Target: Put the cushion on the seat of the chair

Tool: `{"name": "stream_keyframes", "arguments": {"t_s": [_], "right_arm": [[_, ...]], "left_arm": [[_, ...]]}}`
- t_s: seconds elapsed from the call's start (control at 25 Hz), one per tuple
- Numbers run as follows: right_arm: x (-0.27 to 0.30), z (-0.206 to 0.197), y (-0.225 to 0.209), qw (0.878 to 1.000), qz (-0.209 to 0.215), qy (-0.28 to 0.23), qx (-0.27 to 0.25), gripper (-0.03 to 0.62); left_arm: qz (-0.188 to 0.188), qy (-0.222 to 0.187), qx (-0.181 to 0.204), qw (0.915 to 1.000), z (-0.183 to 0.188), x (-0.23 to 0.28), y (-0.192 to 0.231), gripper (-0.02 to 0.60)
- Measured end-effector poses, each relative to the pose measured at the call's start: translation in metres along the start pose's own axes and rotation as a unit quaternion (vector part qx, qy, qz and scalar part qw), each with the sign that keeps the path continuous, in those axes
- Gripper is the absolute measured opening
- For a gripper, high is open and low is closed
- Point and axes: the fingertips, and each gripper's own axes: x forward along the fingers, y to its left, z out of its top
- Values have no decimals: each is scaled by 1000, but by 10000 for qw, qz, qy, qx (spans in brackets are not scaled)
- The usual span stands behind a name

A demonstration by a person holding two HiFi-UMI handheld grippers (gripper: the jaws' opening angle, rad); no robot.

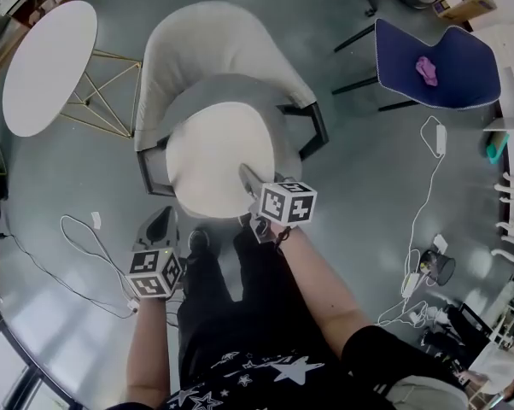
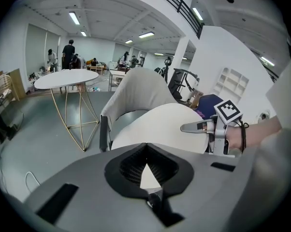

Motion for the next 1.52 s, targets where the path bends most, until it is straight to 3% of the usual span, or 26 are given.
{"name": "stream_keyframes", "arguments": {"t_s": [0.52,1.16,1.4,1.52], "right_arm": [[14,-21,-121,9992,-315,197,146,75],[49,-20,-166,9957,-431,740,-343,98],[49,-24,-192,9885,-1080,851,-626,217],[49,-27,-202,9869,-1243,876,-531,268]], "left_arm": [[-6,422,-174,9990,-52,67,-34,8],[-157,617,-230,9977,-66,109,-54,8],[-124,676,-271,9973,-68,118,-48,8],[-113,664,-306,9973,-65,119,-45,8]]}}
